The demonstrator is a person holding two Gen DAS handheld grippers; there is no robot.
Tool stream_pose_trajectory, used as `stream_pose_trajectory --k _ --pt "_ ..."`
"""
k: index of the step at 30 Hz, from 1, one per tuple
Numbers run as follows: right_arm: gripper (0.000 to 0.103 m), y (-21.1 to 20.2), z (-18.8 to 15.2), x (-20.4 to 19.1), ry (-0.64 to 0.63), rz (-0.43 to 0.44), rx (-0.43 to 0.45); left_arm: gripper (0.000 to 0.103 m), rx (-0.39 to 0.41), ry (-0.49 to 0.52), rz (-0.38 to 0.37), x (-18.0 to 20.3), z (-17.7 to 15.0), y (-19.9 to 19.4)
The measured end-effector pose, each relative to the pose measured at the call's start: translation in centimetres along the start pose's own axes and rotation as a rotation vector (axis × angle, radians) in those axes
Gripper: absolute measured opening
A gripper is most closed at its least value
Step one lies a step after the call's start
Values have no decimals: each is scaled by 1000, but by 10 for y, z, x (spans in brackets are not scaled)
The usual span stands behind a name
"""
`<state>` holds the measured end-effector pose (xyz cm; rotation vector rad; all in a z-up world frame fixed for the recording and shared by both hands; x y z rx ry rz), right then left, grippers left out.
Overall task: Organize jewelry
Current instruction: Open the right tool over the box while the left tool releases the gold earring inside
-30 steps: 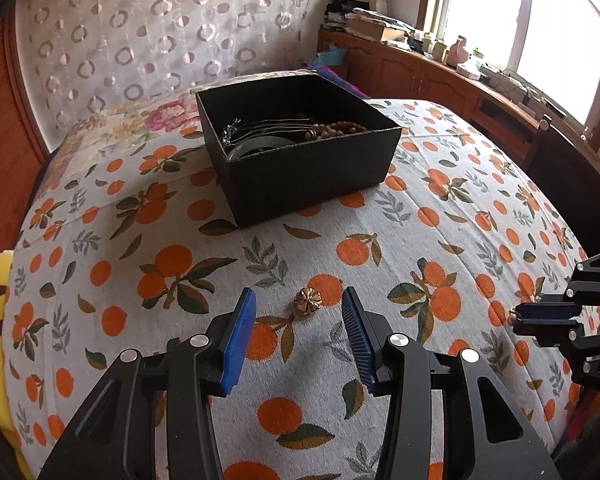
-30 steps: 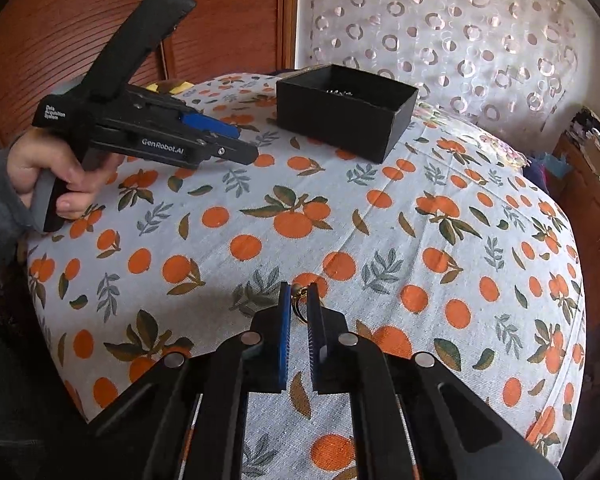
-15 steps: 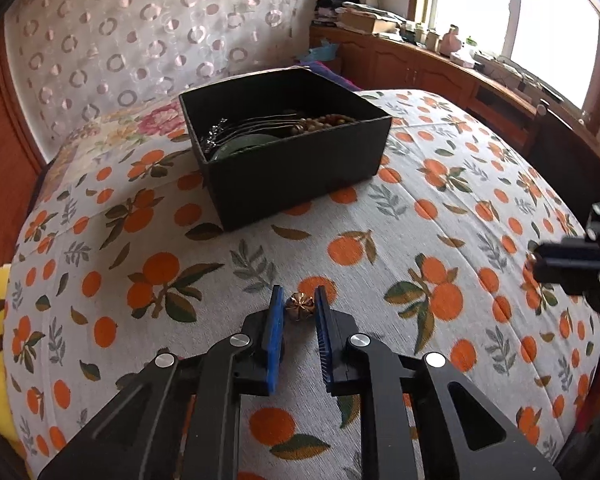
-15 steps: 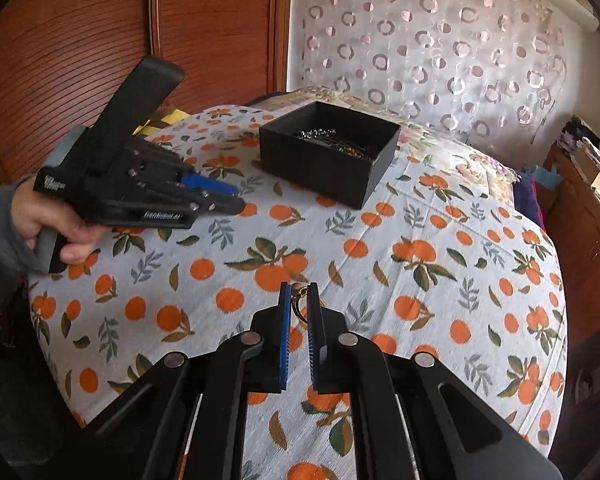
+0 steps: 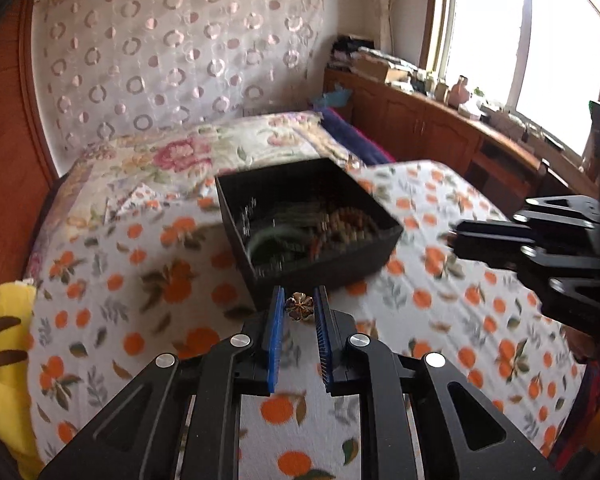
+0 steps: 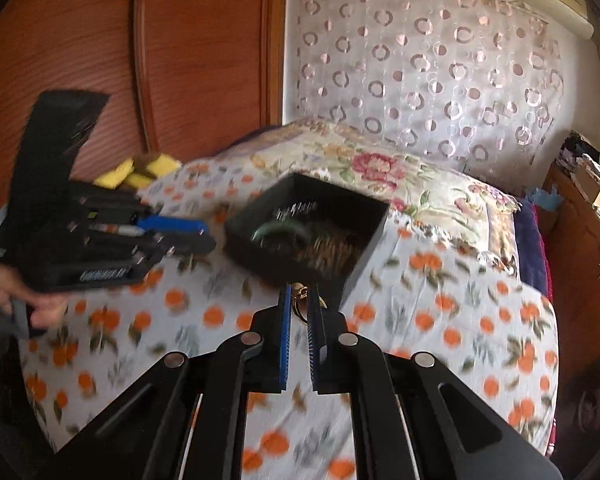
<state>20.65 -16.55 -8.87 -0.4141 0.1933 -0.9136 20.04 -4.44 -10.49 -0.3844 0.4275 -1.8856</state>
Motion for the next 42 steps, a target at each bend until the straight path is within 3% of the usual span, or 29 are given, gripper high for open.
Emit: stream_pose_trajectory --k 6,16,30,34,39,41,42 --pt "9 32 23 18 63 23 18 14 32 -11 3 -6 25 10" --pt "10 66 23 32 88 34 -3 14 20 -28 1 -12 35 39" --pt "11 39 17 49 118 -30 30 15 31 -22 6 2 41 40" --pt "14 29 14 47 119 -43 35 35 49 -11 13 7 44 31" --pt "14 13 12 45 124 -60 49 46 70 0 30 10 47 16" --pt "15 5 13 43 127 -67 61 54 80 6 39 13 46 9" --pt "19 1 13 42 129 -75 67 56 84 7 43 14 46 5"
Point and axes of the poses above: each gripper's, at about its wrist camera, not at the fingertips, and y roughly the way its jaws point, x to its right, z to its top, the point moved 6 cm from there along y, roughly the way its jaws point, and after that the axes turned 15 degrees about x, right-handed, at the moved point
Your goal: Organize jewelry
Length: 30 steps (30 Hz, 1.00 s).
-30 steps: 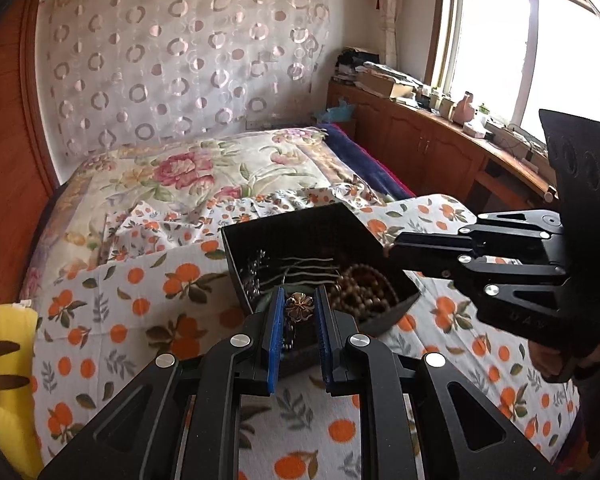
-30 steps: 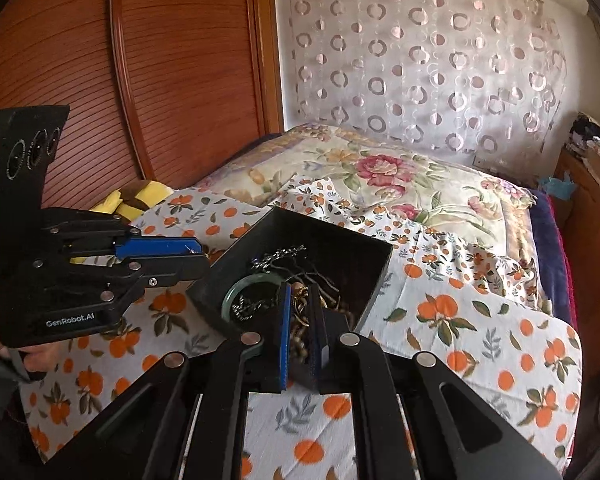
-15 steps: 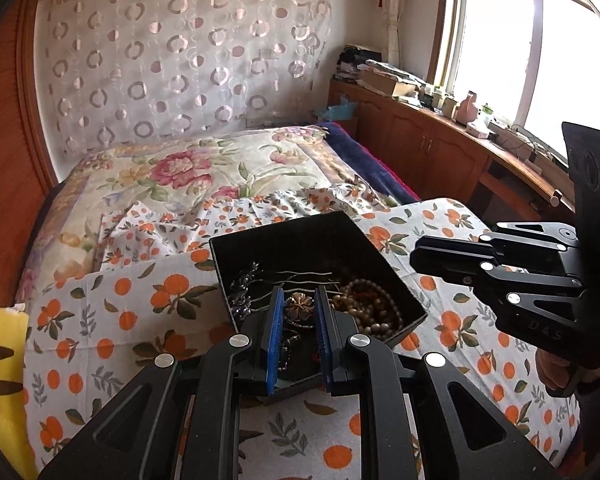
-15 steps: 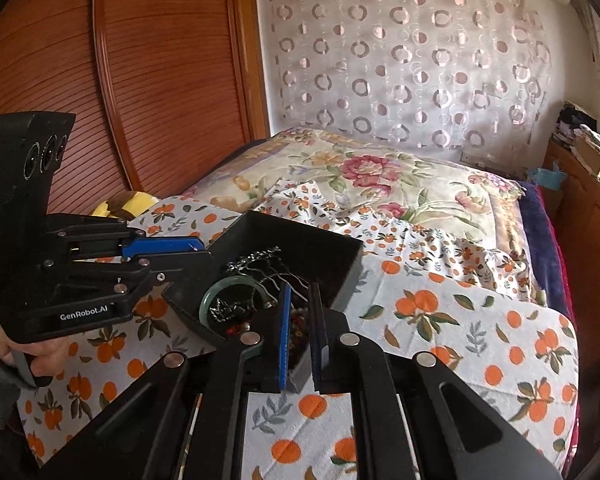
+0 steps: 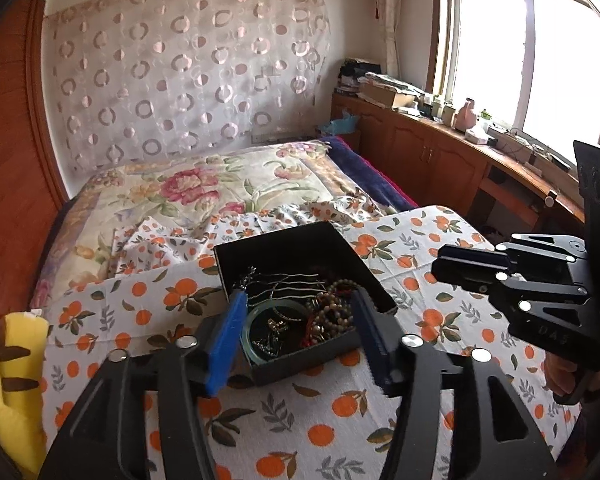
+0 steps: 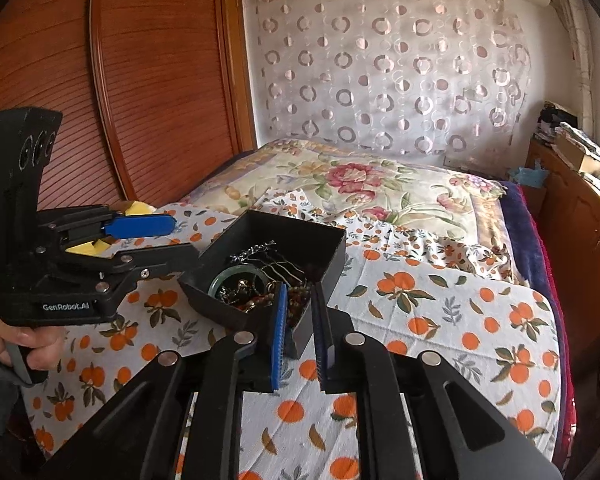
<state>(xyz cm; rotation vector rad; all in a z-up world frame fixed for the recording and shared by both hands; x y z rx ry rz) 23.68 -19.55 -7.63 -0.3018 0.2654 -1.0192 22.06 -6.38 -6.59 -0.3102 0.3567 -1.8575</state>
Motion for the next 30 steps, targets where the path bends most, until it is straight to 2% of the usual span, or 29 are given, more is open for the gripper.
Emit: stream_pose_trajectory --k 1,2,4,7,13,15,20,30 --pt "25 -3 1 -1 2 -6 4 60 2 0 4 1 0 -3" --pt "29 -7 1 -1 5 -12 9 68 6 0 11 1 0 -7" --pt "44 -14 0 -1 13 -31 21 81 21 -2 32 0 0 -15" --pt "72 -25 -3 1 35 -80 33 92 34 -18 65 -3 -1 -29" --pt "101 -54 -3 -5 49 -166 103 95 71 -1 172 -7 -8 -68" --pt "101 -67 -1 -12 54 -178 136 95 81 -2 209 -8 -11 -82" --pt "101 -87 0 -25 88 -178 184 95 104 -36 225 -14 -18 -106" --pt "101 -94 -5 -31 79 -206 190 95 120 -70 236 -22 -23 -119"
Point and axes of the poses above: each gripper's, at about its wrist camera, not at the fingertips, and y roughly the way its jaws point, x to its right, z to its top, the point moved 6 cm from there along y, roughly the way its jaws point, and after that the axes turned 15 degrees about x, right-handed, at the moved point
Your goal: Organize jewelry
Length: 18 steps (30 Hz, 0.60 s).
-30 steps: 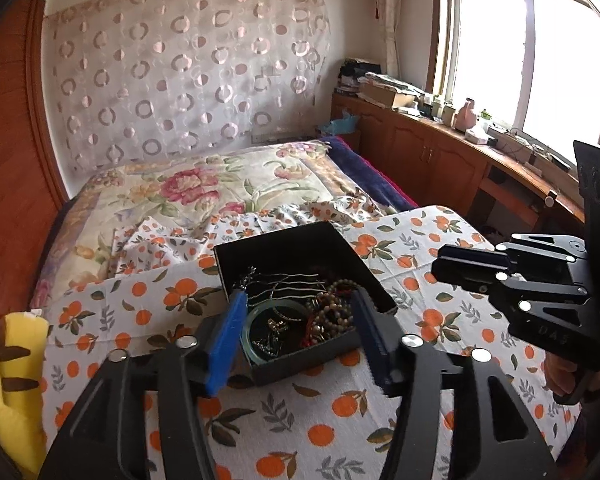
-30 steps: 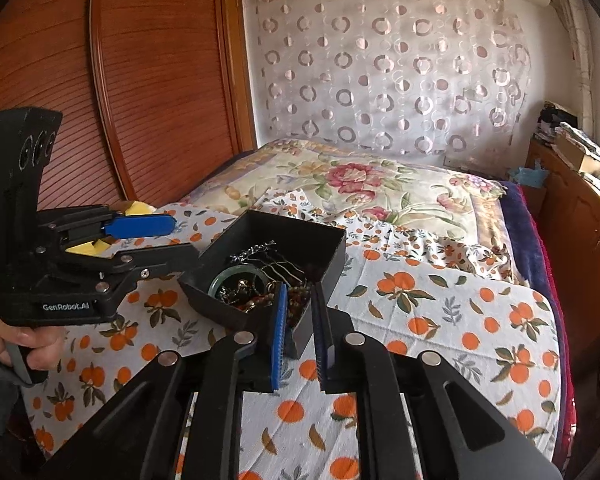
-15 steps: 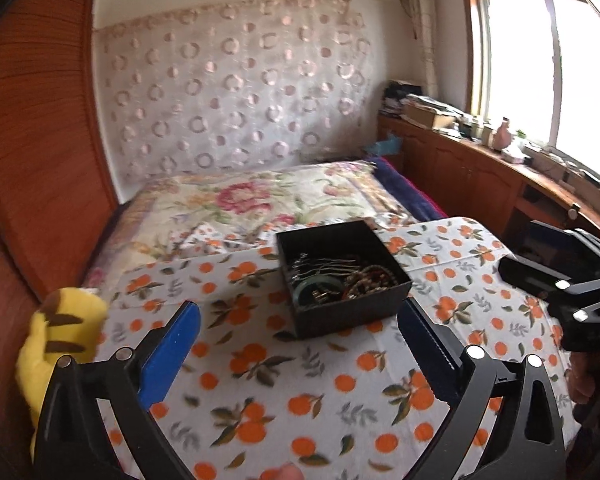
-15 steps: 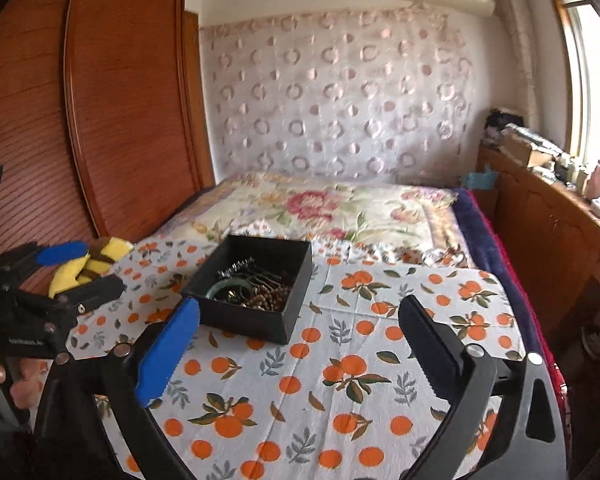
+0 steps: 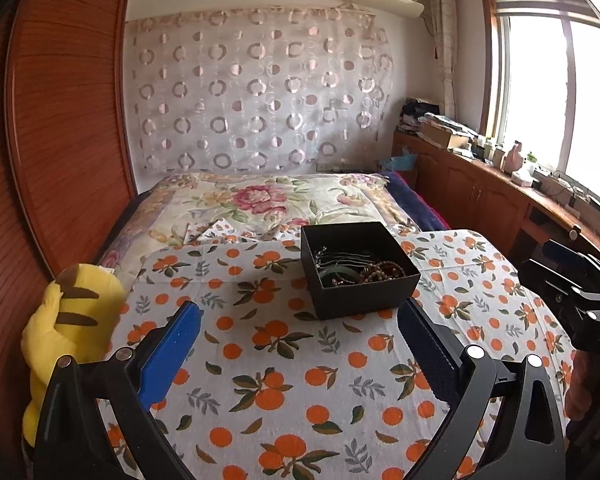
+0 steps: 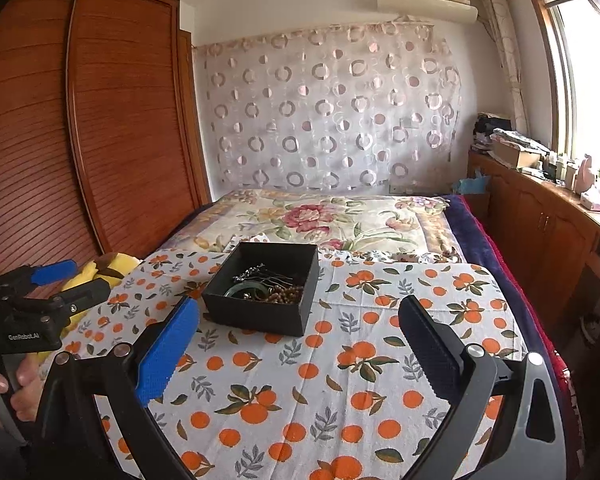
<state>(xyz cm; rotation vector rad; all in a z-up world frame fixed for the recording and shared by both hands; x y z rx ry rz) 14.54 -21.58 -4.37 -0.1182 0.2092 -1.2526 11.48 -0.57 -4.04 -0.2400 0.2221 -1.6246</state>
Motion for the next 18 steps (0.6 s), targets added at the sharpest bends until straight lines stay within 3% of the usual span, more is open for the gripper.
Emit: stream_pose_trajectory --k 18 --pt "101 -2 0 8 1 -36 10 95 14 1 -2 6 -1 -10"
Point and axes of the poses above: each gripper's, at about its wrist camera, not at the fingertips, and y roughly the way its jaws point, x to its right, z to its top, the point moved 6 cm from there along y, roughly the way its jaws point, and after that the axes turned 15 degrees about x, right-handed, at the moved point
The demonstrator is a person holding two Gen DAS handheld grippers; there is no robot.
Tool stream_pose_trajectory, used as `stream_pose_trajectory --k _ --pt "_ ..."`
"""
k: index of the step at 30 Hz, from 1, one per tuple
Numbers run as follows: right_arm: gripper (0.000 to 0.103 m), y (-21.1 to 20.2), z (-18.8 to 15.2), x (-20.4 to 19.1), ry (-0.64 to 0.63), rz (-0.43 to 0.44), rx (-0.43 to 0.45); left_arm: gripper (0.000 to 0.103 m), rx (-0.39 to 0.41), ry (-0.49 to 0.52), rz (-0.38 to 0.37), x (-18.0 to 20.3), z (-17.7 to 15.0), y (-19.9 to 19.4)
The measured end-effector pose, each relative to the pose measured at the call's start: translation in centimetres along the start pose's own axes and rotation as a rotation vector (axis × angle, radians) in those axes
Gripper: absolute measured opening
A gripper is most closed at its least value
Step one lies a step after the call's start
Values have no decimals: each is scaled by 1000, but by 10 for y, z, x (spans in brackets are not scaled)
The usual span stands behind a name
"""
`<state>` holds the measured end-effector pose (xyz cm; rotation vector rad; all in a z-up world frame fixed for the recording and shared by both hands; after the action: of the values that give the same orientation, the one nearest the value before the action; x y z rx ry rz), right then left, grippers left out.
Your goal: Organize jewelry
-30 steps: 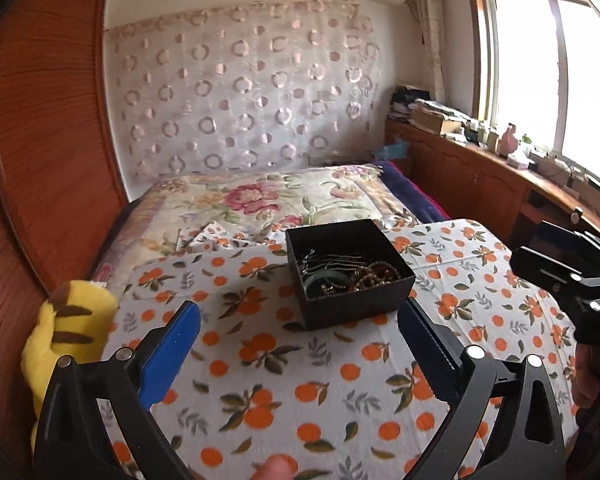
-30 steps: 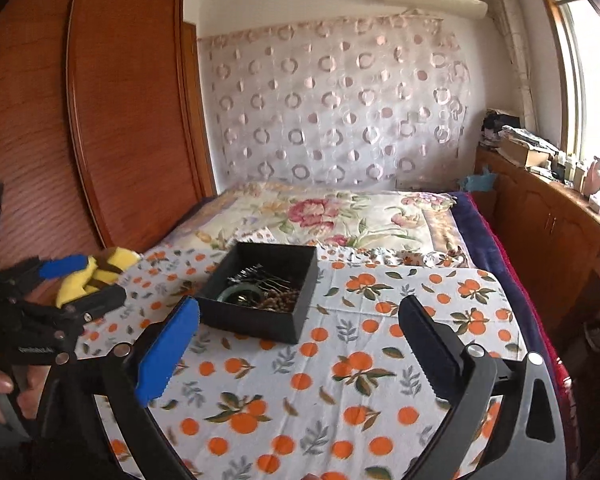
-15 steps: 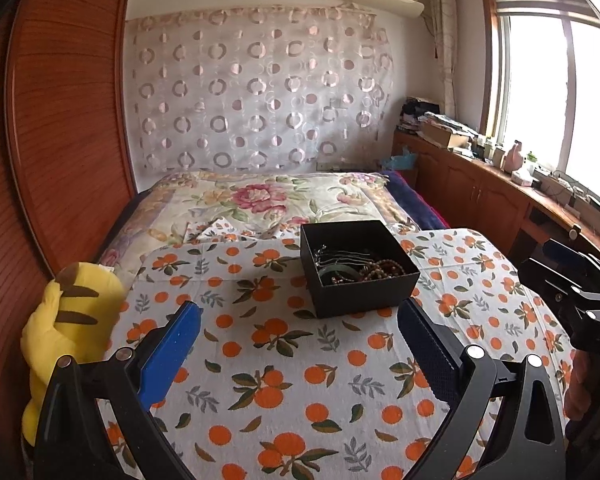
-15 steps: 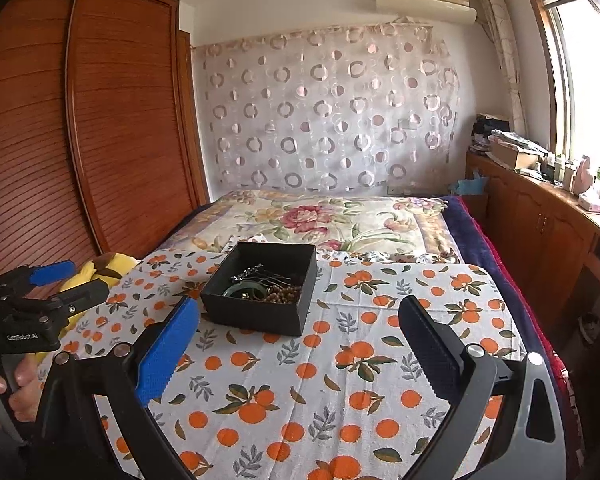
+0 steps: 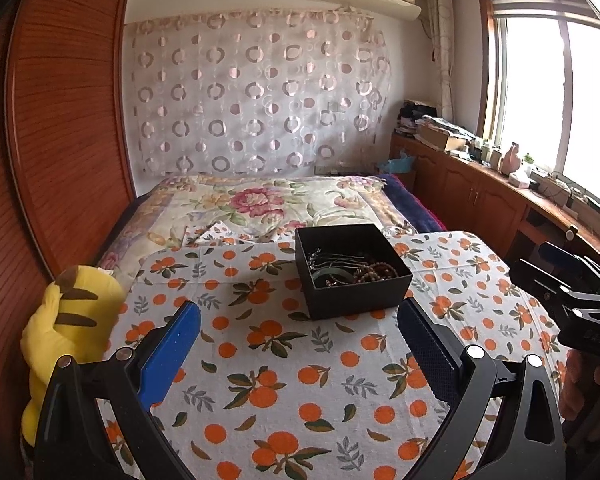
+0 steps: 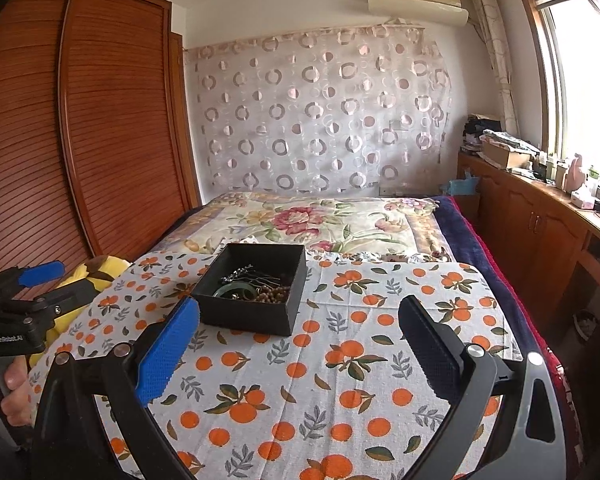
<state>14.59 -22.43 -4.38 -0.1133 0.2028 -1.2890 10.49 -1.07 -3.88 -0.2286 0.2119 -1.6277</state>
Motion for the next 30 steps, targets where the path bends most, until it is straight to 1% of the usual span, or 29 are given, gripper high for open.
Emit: stream_pose_trajectory --k 30 --pt "101 -3 -2 2 1 -4 9 95 19 -3 -7 7 10 -5"
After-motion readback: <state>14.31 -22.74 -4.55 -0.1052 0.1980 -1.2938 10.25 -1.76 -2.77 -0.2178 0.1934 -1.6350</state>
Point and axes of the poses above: each gripper's, at about its wrist camera, not at the fingertips, and y roughly the way its jaws point, x to its right, z to its top, the point moved 6 cm from there along y, roughly the way its jaws point, and after that the axes turned 15 degrees about x, right-handed, at the moved point
